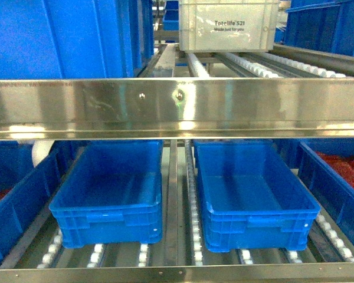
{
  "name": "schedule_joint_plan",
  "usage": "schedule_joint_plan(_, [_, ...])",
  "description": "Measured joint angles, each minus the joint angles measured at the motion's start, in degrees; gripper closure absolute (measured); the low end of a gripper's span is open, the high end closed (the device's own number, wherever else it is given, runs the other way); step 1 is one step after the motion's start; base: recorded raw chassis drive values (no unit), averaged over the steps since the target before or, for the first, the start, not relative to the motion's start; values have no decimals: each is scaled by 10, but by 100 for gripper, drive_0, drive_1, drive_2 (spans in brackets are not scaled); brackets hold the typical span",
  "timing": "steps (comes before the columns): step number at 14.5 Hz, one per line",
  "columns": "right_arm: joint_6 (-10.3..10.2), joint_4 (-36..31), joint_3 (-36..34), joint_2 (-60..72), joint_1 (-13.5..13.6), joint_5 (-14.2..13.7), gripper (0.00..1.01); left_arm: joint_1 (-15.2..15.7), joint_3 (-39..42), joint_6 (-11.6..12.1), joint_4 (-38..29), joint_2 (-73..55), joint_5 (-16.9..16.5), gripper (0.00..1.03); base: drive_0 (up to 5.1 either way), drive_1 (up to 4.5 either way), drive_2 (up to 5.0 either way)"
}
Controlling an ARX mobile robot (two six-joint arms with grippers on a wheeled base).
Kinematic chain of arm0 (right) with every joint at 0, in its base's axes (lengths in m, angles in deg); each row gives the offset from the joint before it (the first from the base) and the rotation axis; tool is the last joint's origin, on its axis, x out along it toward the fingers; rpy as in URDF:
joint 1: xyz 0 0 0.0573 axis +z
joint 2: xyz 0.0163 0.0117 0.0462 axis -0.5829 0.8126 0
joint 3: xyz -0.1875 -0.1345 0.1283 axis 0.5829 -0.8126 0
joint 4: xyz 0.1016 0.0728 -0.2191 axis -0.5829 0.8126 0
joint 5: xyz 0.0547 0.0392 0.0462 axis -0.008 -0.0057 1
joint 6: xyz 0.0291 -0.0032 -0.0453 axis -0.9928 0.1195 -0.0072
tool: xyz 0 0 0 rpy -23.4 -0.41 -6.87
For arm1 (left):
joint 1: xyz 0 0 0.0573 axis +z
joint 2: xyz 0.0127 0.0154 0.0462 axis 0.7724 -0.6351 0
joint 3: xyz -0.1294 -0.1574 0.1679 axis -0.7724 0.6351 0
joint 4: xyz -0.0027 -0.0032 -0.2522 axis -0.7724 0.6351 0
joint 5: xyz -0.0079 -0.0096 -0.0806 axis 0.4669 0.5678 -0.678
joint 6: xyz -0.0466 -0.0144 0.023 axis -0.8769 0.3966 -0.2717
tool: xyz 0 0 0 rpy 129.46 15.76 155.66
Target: Sort blue parts and orange caps into right shelf containers
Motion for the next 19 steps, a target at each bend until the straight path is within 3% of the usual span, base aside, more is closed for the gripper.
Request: schedule_joint_plan(19, [1,2,0,0,0,-1,58,0,0,0,3,0,-1,62,0,0,0])
